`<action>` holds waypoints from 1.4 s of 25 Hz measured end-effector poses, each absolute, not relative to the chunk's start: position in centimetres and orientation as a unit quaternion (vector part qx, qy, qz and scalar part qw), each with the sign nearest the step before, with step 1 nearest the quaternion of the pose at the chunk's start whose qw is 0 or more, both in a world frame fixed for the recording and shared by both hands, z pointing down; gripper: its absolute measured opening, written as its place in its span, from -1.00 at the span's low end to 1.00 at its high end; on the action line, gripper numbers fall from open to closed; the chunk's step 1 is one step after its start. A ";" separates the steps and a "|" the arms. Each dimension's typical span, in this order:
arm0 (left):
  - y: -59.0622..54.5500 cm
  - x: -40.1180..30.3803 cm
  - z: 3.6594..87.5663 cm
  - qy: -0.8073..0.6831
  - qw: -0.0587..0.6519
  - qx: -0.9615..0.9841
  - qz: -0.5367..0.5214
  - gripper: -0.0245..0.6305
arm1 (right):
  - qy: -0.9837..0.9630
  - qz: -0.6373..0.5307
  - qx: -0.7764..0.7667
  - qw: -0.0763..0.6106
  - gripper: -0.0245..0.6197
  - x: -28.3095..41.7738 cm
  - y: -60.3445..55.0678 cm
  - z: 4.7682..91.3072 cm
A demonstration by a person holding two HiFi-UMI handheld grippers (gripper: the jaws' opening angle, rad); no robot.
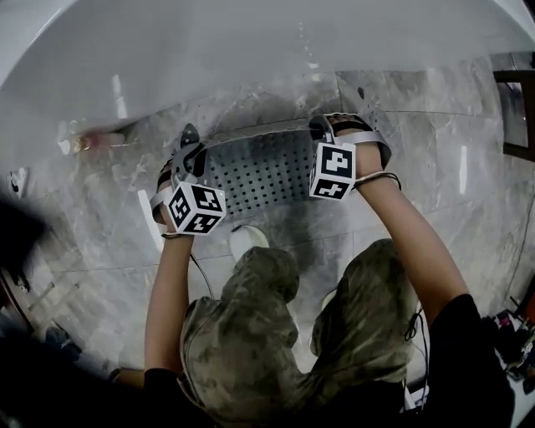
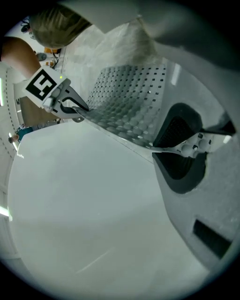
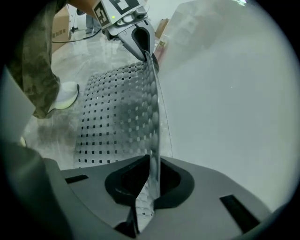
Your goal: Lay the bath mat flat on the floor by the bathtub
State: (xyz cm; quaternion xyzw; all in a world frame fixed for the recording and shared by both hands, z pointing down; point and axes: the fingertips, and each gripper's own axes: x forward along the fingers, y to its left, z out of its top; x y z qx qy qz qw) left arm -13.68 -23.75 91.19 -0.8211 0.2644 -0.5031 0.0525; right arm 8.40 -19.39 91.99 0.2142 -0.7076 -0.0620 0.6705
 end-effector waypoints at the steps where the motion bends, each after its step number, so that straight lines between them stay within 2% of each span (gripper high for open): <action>1: -24.0 -13.6 92.1 0.269 0.052 -0.821 -0.501 -0.82 | -0.707 -0.063 0.210 0.673 -0.84 8.5 -19.7 92.8; 7: -24.8 -13.0 96.1 0.281 0.056 -0.826 -0.486 -0.80 | -0.702 -0.064 0.193 0.683 -0.84 8.9 -20.1 97.2; 12: -25.8 -12.9 97.4 0.291 0.031 -0.839 -0.458 -0.71 | -0.689 -0.070 0.187 0.697 -0.84 9.0 -21.1 99.7; 15: -25.3 -12.6 97.4 0.281 0.036 -0.846 -0.451 -0.66 | -0.683 -0.084 0.197 0.699 -0.84 9.3 -21.7 100.5; 18: -25.0 -12.7 96.9 0.281 0.040 -0.862 -0.420 -0.53 | -0.676 -0.088 0.206 0.702 -0.84 9.3 -22.1 101.4; 20: -25.1 -13.2 95.7 0.307 0.039 -0.869 -0.386 -0.45 | -0.672 -0.092 0.215 0.703 -0.84 9.3 -22.8 101.8; 23: -25.4 -15.7 94.6 0.368 0.023 -0.860 -0.353 -0.43 | -0.665 -0.106 0.218 0.706 -0.84 9.8 -23.8 102.1; 25: -25.2 -18.6 96.0 0.389 -0.006 -0.847 -0.363 -0.43 | -0.672 -0.110 0.210 0.702 -0.74 9.5 -24.1 102.2; 28: -24.8 -23.0 99.6 0.407 -0.077 -0.827 -0.380 -0.42 | -0.696 -0.074 0.239 0.673 -0.30 9.0 -24.8 101.2; 31: -24.8 -26.1 102.0 0.433 -0.161 -0.808 -0.364 -0.33 | -0.724 -0.032 0.297 0.622 -0.27 9.4 -25.2 99.1; 35: -24.2 -28.3 104.3 0.454 -0.247 -0.788 -0.334 -0.28 | -0.761 0.060 0.296 0.574 -0.27 11.5 -22.0 98.3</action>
